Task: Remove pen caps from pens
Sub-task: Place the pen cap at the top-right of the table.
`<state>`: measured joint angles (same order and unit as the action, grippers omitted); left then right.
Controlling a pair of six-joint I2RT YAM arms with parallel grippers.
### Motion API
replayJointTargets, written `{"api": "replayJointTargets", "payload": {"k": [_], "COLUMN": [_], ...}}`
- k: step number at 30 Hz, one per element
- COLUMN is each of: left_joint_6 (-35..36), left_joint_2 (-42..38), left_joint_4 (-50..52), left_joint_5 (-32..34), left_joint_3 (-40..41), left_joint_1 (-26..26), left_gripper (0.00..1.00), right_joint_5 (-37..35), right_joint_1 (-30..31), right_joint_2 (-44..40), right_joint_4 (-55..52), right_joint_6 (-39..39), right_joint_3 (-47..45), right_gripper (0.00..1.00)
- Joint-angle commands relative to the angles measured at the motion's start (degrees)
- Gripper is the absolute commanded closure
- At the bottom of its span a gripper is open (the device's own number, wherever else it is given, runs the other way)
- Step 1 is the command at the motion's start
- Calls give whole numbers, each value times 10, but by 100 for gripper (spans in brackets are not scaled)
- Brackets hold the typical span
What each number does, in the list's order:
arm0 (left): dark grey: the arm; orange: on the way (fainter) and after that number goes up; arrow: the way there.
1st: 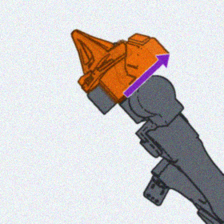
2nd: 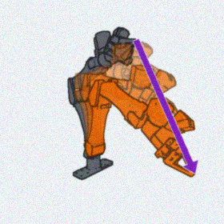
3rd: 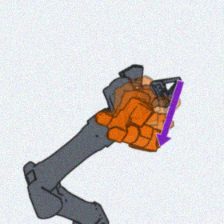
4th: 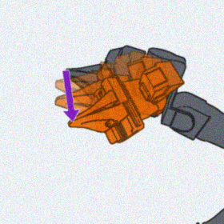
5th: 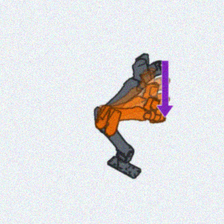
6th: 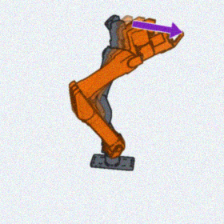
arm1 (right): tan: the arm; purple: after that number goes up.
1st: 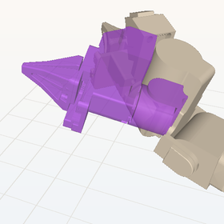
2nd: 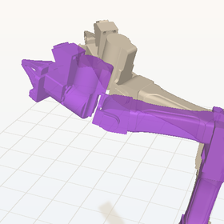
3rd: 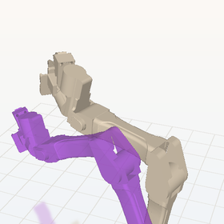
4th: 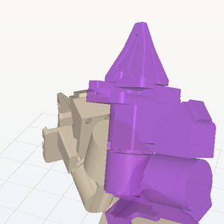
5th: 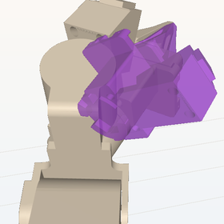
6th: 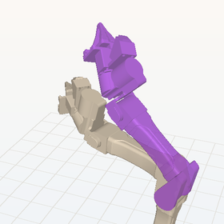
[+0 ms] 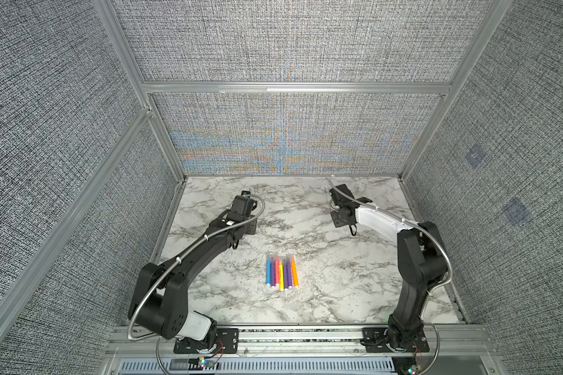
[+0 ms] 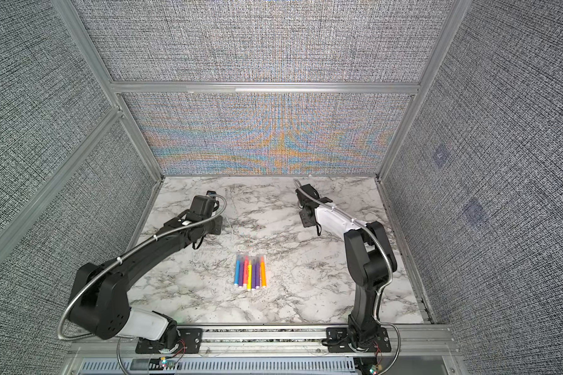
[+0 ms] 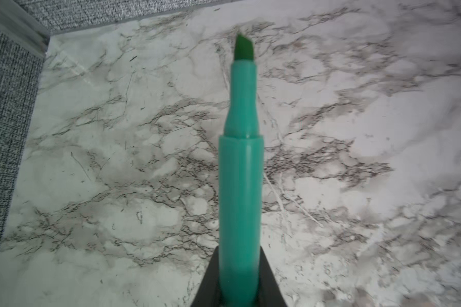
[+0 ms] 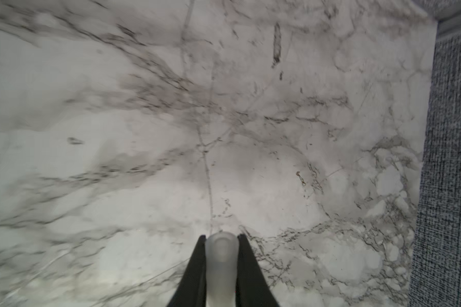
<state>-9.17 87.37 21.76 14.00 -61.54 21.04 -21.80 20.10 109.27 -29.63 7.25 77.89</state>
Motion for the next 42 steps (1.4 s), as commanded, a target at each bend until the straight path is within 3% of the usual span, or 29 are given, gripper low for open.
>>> {"api": "replayJointTargets", "payload": {"k": [1,5,15,34,42], "left_joint_6": [7,7,12,31,37], "left_joint_2": [54,116,174,225,210], "left_joint_4": [76,119,141,230,217], "left_joint_5": [-26,-17,-29,-86,-100], "left_joint_3": [-45,-77,-78,-142,-131], "left_joint_1": [-31,-45,-54,-61,-61], "left_gripper": [100,100,100,72,69], "right_joint_5": [20,36,39,66,73], "right_joint_1": [-28,-52,-60,-65,-66], "right_joint_2": [25,49,90,108,104], "right_joint_4": [4,9,-4,-4,-8], "right_joint_6": [-6,-2,-6,-13,-16], "right_joint_3": [9,13,24,23,25], "right_gripper": [98,98,91,74,65]}}
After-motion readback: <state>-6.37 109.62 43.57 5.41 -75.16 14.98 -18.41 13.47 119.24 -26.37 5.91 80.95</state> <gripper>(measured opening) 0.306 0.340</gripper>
